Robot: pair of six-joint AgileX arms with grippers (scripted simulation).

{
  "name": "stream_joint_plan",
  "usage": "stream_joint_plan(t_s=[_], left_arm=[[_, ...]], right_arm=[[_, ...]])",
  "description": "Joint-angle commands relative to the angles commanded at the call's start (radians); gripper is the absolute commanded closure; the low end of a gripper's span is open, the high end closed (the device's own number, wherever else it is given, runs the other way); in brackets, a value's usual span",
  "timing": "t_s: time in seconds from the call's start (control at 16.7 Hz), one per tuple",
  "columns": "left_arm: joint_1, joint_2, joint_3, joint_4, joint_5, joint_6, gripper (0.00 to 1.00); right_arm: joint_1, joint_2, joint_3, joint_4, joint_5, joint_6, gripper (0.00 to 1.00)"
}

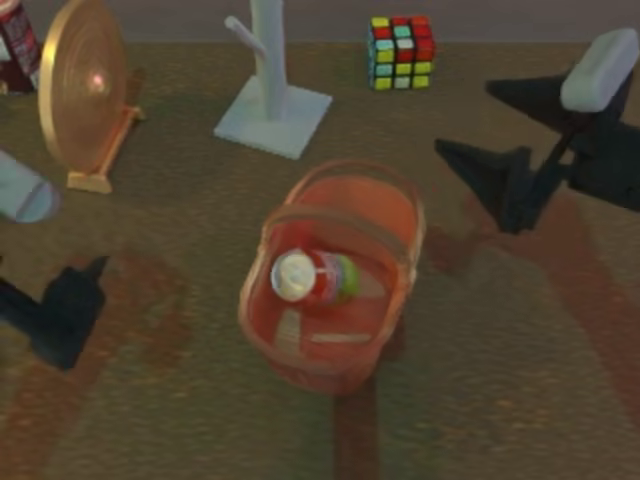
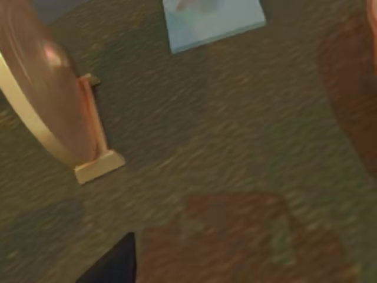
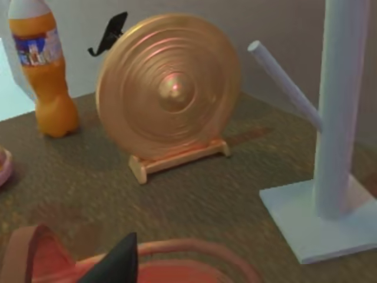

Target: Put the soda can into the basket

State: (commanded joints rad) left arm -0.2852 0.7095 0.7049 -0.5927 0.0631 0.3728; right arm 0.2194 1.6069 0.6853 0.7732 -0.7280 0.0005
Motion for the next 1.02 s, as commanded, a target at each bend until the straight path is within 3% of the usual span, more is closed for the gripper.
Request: stream_joint_plan(t_s=[0.66,0.84,1.02], left_arm=[[-0.303,1.033,1.002,-0.682,-0.026,0.537,0.0],[-0.363,1.258,1.221,-0.804,-0.041,0.656,0.0],[-0.406,1.421,1.381,-0.89,-0.053,0.744,0.0]], right_arm=[[-0.148,-1.084,-0.514,-0.532,0.492,-0.023,0.0],[-0.178,-1.336,-0.6,-0.645,0.601,-0.017,0.0],[-0.199,-1.517,-0.657,-0.728,0.683,-0.008,0.0]])
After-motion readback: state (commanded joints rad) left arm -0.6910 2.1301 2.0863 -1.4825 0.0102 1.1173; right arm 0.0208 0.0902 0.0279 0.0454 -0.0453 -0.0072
